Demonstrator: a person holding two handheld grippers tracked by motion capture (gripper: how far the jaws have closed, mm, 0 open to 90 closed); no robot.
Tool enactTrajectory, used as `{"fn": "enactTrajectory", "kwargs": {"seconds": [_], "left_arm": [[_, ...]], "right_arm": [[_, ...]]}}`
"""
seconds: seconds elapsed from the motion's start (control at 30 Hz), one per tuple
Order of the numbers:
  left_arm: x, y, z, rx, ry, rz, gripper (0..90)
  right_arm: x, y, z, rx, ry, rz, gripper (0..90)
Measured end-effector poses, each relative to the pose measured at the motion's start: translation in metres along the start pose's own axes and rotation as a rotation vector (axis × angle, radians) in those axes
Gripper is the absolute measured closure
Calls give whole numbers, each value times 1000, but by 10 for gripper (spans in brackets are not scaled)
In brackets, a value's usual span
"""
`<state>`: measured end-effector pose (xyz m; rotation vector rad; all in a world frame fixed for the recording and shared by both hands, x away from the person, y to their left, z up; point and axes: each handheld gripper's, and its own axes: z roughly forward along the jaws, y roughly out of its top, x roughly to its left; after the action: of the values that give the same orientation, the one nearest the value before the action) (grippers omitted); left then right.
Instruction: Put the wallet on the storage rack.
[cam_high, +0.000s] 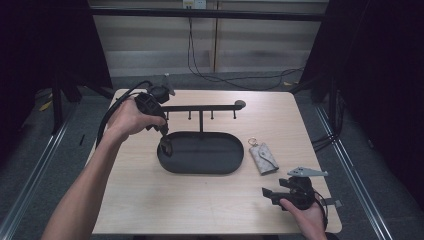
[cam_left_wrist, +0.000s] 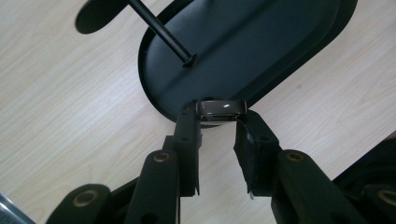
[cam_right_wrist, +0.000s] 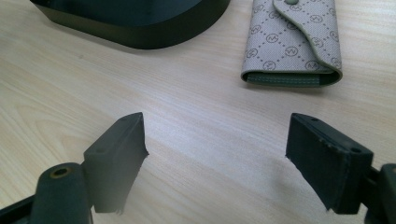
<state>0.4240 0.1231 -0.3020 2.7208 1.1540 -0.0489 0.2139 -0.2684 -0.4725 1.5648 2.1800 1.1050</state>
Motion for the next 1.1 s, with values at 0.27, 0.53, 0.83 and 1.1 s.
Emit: {"fn": "enactTrajectory", "kwargs": {"seconds": [0.27,0.53,0.83,1.1], "left_arm": [[11,7,3,8,27,-37,708],[10,17,3,-7,-7,-51,707],[16,27,7,0,20,-96,706],[16,28,13,-24,24,-114,706]], "right_arm": [[0,-1,-1,-7,4,-1,200],[0,-1,0,0,8,-3,203],[0,-1,-1,0,18,-3,203],[1,0,2,9,24,-12,205]]}}
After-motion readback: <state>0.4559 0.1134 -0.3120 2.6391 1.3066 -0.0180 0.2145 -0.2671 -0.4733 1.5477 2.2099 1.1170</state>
